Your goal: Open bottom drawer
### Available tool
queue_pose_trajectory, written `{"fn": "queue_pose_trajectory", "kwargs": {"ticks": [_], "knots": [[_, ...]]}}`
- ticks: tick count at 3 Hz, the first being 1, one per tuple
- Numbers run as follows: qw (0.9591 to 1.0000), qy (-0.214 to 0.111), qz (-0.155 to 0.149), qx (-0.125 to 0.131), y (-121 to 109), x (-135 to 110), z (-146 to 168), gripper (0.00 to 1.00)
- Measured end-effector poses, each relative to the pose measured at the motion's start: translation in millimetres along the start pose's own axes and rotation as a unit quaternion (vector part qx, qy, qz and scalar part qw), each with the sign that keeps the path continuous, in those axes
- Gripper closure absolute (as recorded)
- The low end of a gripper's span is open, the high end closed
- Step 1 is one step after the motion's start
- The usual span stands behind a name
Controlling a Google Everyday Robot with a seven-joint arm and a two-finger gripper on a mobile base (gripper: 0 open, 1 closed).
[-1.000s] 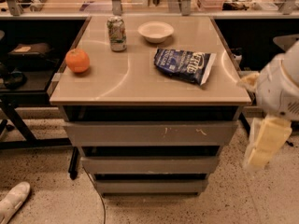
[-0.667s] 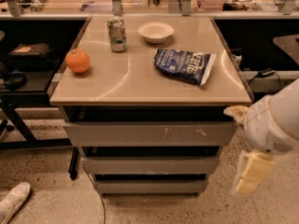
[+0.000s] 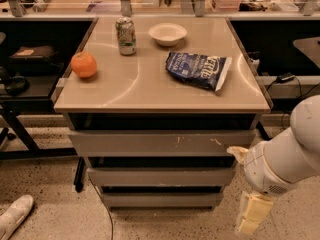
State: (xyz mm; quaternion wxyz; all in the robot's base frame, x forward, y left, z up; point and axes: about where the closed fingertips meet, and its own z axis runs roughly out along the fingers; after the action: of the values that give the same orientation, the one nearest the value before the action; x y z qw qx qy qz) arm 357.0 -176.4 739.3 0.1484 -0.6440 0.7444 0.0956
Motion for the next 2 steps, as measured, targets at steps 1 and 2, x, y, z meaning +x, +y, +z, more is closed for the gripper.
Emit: {"fn": "queue_pose_trajectory", "kwargs": {"ticks": [1, 2], "knots": [[0.9999, -0.007, 0.003, -0.007, 0, 2, 10, 0.00], [0.9995, -0.014, 0.012, -0.026, 8, 19, 64, 0.00]]}}
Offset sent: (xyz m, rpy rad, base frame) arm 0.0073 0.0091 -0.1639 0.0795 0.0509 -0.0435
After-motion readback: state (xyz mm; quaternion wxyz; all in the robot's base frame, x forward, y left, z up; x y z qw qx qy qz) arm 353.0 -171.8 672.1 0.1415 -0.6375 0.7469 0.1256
